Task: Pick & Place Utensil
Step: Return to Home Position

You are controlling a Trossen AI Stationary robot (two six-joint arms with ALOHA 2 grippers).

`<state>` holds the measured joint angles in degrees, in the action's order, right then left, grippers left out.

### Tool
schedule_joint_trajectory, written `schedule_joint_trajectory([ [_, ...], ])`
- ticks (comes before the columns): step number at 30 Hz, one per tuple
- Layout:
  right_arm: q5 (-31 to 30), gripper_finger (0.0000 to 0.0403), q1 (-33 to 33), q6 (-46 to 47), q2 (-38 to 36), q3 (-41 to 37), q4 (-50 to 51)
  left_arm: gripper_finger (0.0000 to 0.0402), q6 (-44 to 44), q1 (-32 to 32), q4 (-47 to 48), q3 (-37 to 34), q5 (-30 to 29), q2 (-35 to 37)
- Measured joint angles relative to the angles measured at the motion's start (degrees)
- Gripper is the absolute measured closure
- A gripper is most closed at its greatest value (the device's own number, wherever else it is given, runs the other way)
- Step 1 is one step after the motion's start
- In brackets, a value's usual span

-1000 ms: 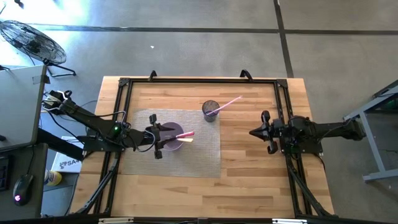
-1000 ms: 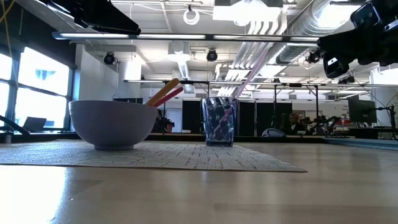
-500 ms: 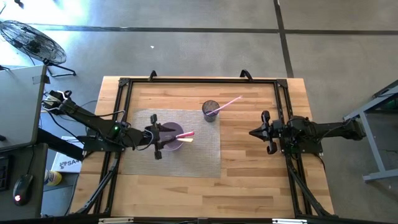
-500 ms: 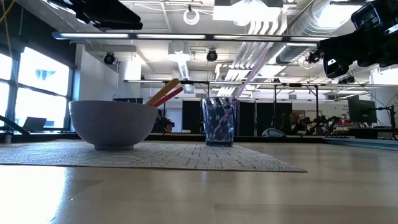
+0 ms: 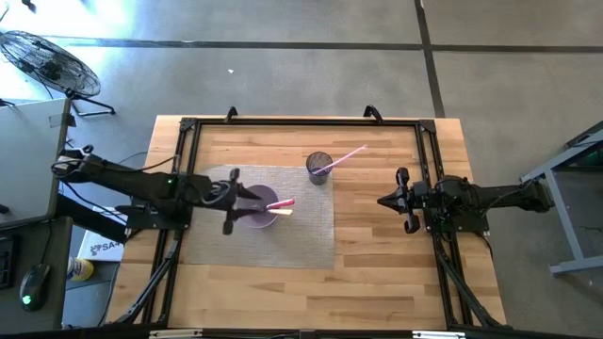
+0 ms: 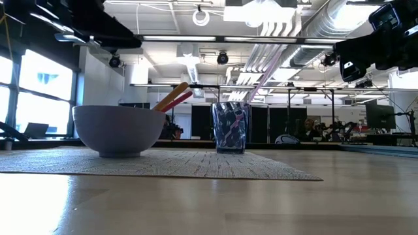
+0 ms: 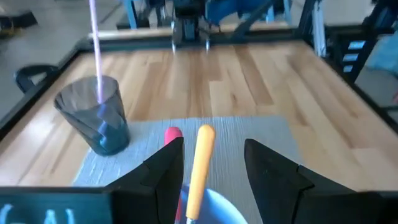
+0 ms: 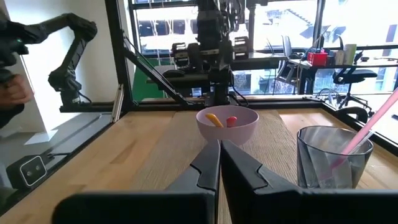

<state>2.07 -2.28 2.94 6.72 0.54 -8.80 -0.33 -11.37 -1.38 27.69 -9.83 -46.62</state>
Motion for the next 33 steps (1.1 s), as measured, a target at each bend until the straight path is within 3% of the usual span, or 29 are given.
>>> schedule_joint_trajectory([
  [14,0.02,0.0396,0.0,0.0,0.0,0.0,0.01,0.0236,0.5,0.13,-2.66,-14.87,2.36,21.96],
  [28,0.02,0.0396,0.0,0.02,0.0,-0.02,0.0,0.0236,3.36,0.15,1.41,-21.0,-0.08,38.61],
  [33,0.02,0.0393,0.0,0.02,0.02,-0.02,0.0,0.0236,3.3,0.15,0.99,-23.1,4.07,42.37],
])
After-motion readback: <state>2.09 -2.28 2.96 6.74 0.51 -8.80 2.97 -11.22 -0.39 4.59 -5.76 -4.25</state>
